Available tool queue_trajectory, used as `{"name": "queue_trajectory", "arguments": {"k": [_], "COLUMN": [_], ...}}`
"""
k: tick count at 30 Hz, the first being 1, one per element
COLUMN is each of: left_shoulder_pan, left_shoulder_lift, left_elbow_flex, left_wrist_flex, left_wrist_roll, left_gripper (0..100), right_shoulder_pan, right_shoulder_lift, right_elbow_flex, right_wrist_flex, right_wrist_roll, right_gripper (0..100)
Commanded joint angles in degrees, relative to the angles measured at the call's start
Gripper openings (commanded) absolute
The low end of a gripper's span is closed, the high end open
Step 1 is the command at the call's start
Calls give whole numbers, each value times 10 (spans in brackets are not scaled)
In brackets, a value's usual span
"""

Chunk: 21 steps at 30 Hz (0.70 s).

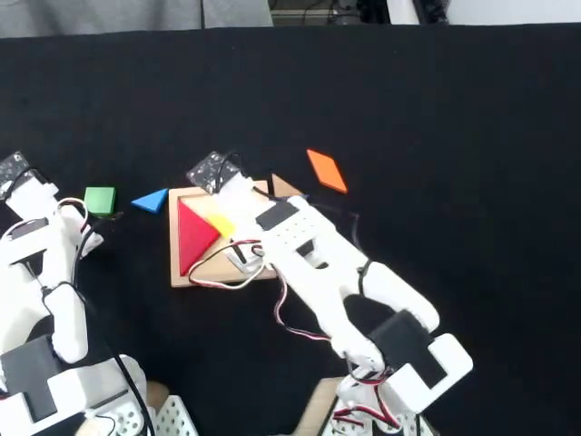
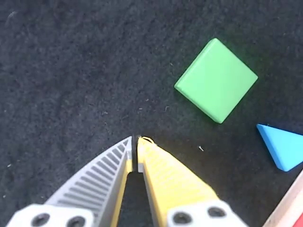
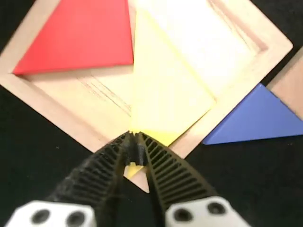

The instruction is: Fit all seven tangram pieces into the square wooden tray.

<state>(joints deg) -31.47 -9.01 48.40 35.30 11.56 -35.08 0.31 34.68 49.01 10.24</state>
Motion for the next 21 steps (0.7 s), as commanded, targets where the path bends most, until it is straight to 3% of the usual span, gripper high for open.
{"name": "queue_trajectory", "arguments": {"k": [1,6,12,17,21], "left_shoulder_pan": [-2,-2,-2,-2,-2], "left_shoulder_lift": [-18,-18,-18,-17,-17], "left_elbow_flex": [-5,-5,-5,-6,-7], "left_wrist_flex": [-8,-9,-9,-9,-9], "left_wrist_roll": [5,5,4,4,4], "left_gripper": [31,32,33,33,33], "right_shoulder_pan": [15,33,33,30,4], "right_shoulder_lift": [-27,-99,-18,91,173], "right_elbow_flex": [-18,-63,-186,-314,-396], "right_wrist_flex": [12,17,53,157,215], "right_wrist_roll": [2,2,0,4,97], "right_gripper": [11,11,25,237,211]}}
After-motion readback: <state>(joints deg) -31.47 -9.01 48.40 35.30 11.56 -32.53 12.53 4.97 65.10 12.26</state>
